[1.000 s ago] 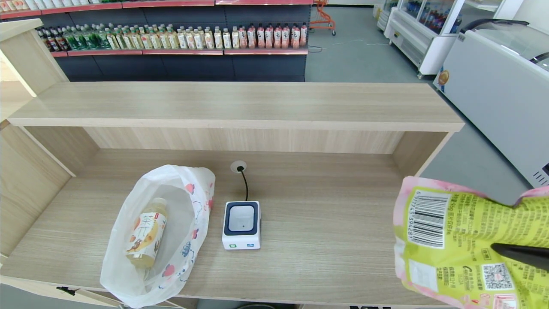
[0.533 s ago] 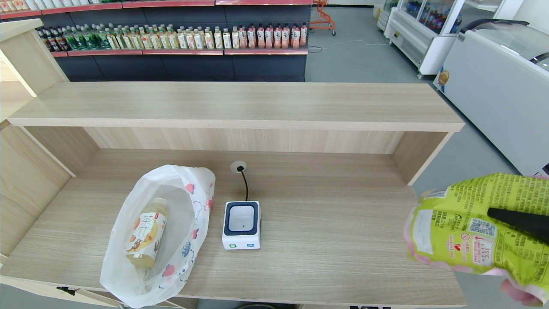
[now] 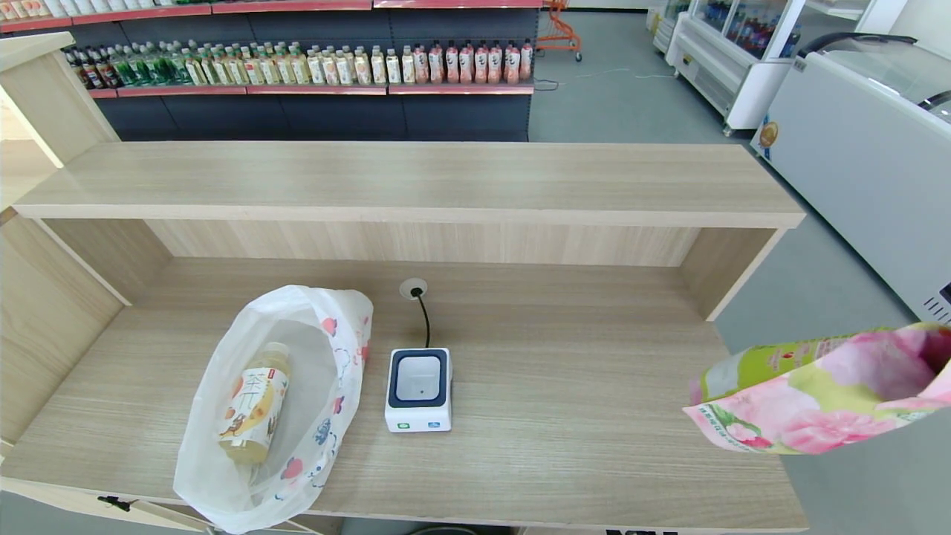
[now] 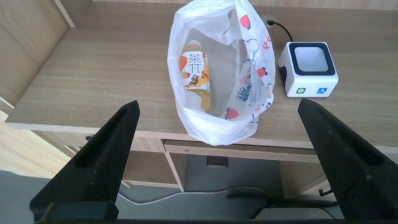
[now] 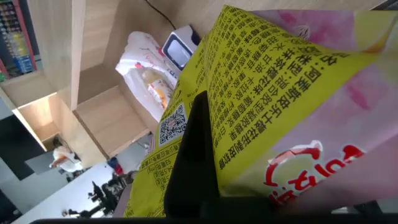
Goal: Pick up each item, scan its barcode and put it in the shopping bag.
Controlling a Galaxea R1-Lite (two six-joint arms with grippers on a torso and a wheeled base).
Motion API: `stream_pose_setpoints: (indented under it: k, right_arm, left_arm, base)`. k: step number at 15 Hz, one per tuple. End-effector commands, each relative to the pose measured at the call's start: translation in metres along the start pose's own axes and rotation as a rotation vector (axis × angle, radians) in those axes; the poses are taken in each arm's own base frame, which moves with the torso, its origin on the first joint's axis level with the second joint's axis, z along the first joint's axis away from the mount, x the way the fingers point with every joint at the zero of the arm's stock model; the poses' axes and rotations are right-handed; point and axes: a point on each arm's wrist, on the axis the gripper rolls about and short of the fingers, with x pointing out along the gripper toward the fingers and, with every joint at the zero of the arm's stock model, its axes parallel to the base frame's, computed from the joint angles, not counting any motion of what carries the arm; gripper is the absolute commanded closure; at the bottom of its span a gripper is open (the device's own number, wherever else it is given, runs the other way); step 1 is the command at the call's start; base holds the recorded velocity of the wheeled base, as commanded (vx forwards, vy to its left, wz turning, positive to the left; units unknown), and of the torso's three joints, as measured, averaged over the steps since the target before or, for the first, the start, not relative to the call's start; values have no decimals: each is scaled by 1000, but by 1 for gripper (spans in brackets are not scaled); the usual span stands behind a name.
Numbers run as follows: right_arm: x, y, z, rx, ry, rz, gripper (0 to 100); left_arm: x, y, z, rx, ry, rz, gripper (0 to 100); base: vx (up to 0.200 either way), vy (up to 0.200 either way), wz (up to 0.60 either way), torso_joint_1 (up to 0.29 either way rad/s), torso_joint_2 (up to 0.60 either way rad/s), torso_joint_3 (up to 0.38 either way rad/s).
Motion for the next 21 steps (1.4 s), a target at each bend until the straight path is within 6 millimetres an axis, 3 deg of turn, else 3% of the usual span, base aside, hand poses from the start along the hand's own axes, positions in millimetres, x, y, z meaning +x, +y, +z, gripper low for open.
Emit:
stream_pose_setpoints:
  k: [1,7,14,16,21]
  right_arm:
    - [1,0,-1,-1,17,2,100]
    - [-3,-2,-2,-5,28,-3,100]
    - [-9,-3,-4,-9,42,3,100]
    - [-1,2,-3,7,46,-15,100]
    - [55,31,5,101,83,-122,100]
  left_arm:
    - [0,0,0,0,0,0,0]
    - [0,0,0,-2,0,0,0]
    - [0,0,0,-2,0,0,0]
    - [0,0,0,-2,0,0,0]
    - [0,0,0,-2,0,0,0]
  base:
    - [0,0,0,0,0,0]
    - [0,0,0,0,0,0]
    - [0,200,0,7,3,2]
    - [0,200,0,-7,5,0]
    - [0,200,0,0,2,1]
